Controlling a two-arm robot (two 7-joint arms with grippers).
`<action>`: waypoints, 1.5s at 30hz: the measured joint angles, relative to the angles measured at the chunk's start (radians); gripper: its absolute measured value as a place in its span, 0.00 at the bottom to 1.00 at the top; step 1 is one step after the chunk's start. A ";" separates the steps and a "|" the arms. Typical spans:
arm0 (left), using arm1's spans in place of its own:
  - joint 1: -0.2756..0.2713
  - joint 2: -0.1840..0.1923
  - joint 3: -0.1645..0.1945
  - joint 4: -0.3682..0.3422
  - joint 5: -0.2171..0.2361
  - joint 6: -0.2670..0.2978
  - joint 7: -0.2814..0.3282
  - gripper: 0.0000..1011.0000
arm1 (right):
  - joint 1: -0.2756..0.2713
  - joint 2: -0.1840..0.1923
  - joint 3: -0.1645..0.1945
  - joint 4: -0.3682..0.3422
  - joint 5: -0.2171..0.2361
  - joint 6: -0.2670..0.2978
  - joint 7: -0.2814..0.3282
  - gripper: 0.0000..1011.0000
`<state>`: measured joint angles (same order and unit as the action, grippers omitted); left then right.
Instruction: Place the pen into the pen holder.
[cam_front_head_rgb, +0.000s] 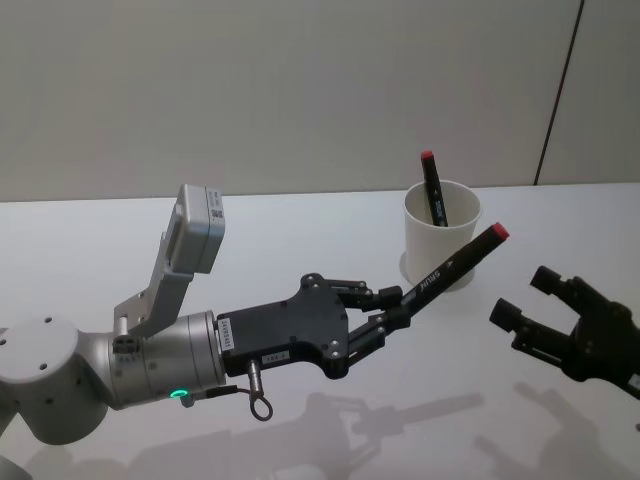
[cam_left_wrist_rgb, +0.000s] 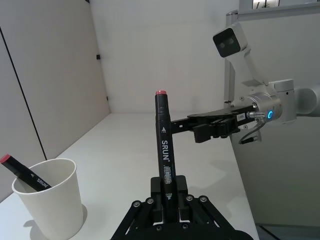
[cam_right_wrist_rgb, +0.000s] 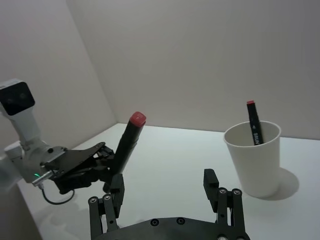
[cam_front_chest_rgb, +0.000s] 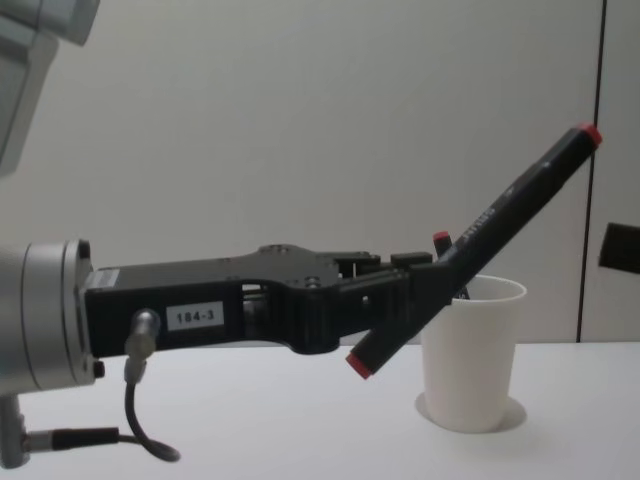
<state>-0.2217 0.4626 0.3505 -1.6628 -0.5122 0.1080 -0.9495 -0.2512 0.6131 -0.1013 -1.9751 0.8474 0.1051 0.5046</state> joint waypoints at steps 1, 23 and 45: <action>0.000 0.000 0.000 0.000 0.000 0.000 0.000 0.17 | 0.002 0.000 -0.001 0.002 0.006 0.004 0.007 0.99; 0.000 0.000 0.000 0.000 0.000 0.000 0.000 0.17 | 0.066 -0.063 -0.047 0.065 0.175 0.074 0.106 0.99; 0.000 0.000 0.000 0.000 0.000 0.000 0.000 0.17 | 0.146 -0.140 -0.109 0.113 0.182 0.107 0.121 0.99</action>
<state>-0.2216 0.4626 0.3505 -1.6629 -0.5123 0.1081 -0.9495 -0.1053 0.4731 -0.2102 -1.8624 1.0292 0.2125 0.6253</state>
